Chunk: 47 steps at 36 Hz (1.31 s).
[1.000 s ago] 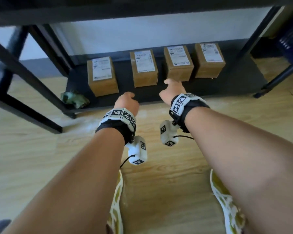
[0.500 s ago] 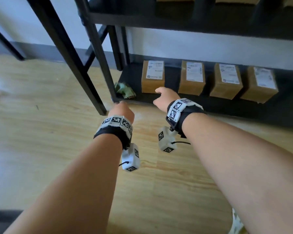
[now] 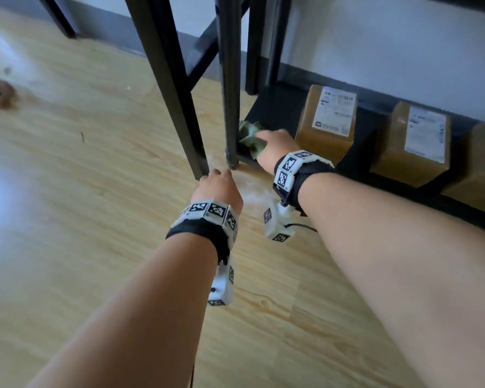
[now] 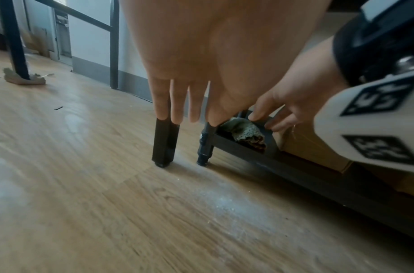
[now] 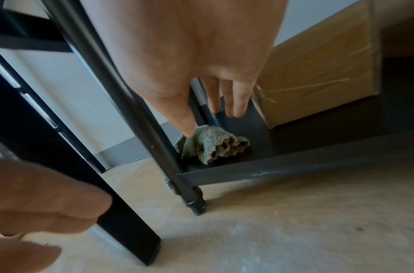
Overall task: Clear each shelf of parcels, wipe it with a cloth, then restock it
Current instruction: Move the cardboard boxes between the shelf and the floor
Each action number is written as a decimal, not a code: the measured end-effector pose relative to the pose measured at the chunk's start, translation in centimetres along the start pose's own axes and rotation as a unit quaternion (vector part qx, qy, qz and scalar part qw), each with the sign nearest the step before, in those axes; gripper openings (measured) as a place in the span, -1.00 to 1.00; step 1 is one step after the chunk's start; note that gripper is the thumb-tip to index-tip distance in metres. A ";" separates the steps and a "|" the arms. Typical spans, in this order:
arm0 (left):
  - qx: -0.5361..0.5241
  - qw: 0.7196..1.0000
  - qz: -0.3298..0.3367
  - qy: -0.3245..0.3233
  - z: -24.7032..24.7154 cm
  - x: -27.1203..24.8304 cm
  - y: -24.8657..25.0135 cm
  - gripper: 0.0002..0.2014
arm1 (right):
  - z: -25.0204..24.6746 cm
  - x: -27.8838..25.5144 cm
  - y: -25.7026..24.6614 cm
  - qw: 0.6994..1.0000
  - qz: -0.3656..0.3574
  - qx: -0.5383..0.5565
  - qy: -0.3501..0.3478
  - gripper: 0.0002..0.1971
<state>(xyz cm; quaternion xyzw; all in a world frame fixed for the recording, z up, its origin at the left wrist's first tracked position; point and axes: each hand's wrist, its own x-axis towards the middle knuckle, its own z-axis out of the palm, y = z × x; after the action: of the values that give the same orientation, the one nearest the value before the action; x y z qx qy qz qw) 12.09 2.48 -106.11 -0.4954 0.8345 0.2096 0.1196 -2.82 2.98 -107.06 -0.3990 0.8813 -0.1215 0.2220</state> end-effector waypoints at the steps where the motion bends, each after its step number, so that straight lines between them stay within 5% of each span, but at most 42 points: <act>1: 0.000 1.000 -0.004 -0.004 0.0 0.2 -0.2 -0.48 | 0.2 0.9 -0.2 1.000 -0.002 -0.004 0.001 -0.48; 14: -0.048 0.996 -0.072 -0.005 1.1 -0.6 -1.3 -0.44 | 2.2 3.4 -0.5 0.992 -0.037 -0.122 -0.007 -0.64; 20: -0.026 0.996 -0.070 -0.058 -1.4 -2.6 0.7 -0.44 | -1.0 -1.1 -0.9 0.987 -0.021 -0.117 -0.111 -0.72; 34: -0.013 0.990 -0.073 -0.117 -12.4 -12.2 5.5 -0.50 | -15.5 -13.5 -2.8 0.976 -0.025 -0.092 -0.196 -0.55; 47: -0.033 0.987 -0.110 -0.109 -33.4 -27.6 7.2 -0.42 | -34.7 -25.7 -15.3 0.966 -0.057 -0.080 -0.241 -0.53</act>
<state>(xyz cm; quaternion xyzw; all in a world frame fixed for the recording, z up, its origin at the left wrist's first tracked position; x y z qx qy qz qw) 19.29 11.26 -63.72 -0.5617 0.7497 0.2755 0.2157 5.11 13.71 -63.25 -0.4822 0.7845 0.0366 0.3882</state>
